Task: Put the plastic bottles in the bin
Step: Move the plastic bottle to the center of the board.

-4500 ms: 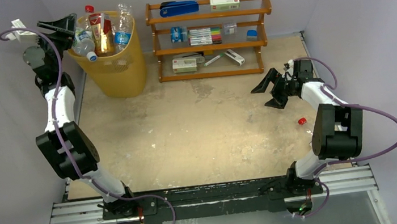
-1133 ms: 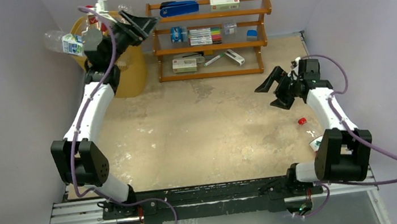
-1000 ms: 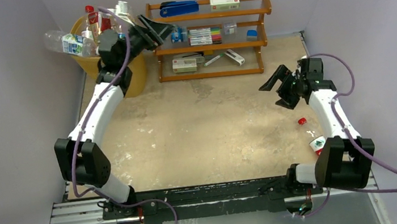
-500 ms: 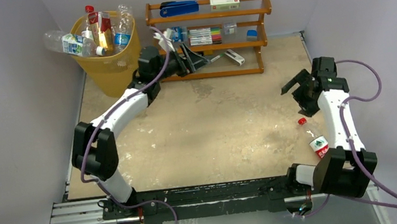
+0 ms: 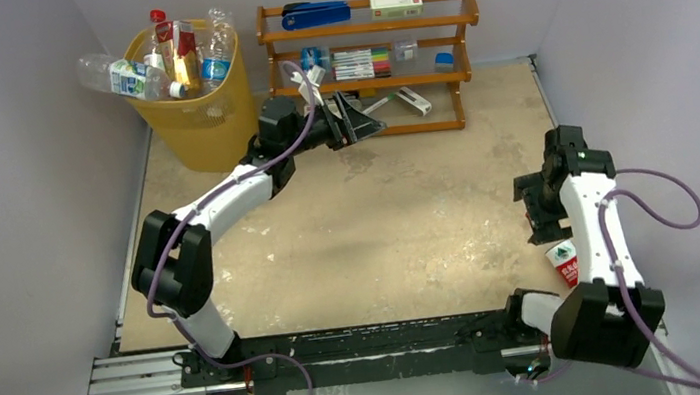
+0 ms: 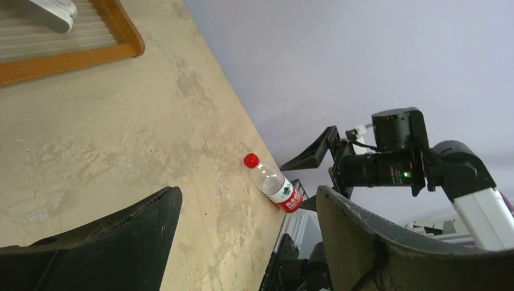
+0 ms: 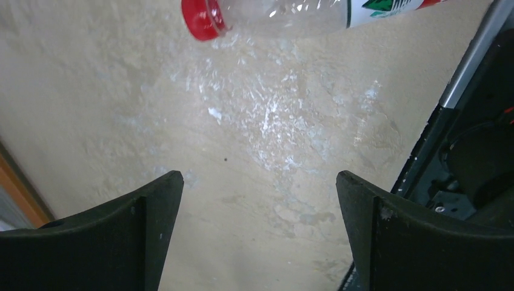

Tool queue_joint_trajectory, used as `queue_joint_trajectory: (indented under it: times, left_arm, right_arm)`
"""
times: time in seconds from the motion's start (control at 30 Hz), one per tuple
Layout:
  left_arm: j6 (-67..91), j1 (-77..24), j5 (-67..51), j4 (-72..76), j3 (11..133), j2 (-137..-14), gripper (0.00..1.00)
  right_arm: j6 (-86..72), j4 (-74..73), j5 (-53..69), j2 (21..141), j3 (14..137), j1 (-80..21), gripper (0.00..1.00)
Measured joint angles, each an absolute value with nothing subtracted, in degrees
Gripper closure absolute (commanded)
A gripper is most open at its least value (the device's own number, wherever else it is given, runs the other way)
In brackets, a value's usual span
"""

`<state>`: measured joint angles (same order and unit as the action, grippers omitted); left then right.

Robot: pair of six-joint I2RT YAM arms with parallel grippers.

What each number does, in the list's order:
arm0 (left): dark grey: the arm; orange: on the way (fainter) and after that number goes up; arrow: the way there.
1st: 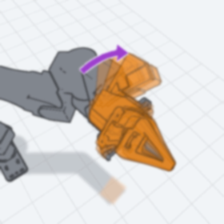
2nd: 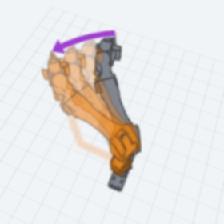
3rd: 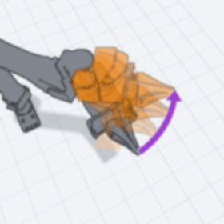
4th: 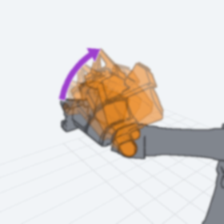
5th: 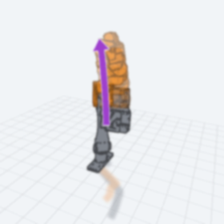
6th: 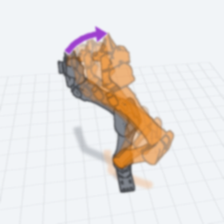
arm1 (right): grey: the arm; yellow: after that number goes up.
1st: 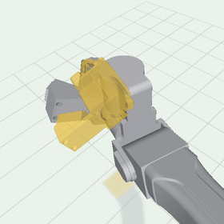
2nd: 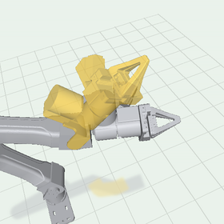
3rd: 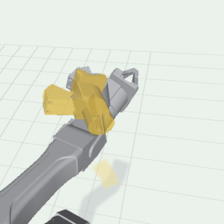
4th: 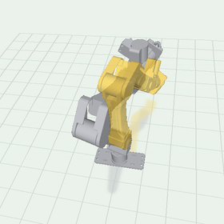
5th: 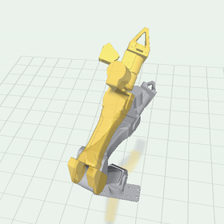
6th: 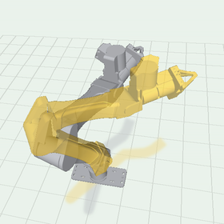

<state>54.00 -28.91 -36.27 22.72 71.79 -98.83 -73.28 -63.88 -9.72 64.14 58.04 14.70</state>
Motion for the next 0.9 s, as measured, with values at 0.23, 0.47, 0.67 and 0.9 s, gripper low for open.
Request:
queue_joint_trajectory:
  times: [0.23, 0.47, 0.67, 0.9]
  left_arm:
    - [54.0, -29.0, -36.9, 22.6, 70.9, -98.8, 0.18]
    - [52.8, -29.4, -37.2, 19.8, 70.9, -98.8, 0.18]
    - [50.9, -29.6, -37.3, 16.4, 70.9, -98.8, 0.18]
    - [48.4, -30.0, -37.3, 12.6, 71.4, -99.4, 0.19]
  right_arm:
    - [-85.7, -64.2, -15.7, 76.6, 62.4, 15.1, 0.00]
    - [-94.2, -63.9, -20.0, 82.1, 62.9, 17.9, 0.00]
    - [-95.4, -64.0, -23.9, 83.7, 64.0, 20.3, 0.00]
    - [-95.5, -64.0, -27.1, 84.3, 64.6, 23.0, 0.00]
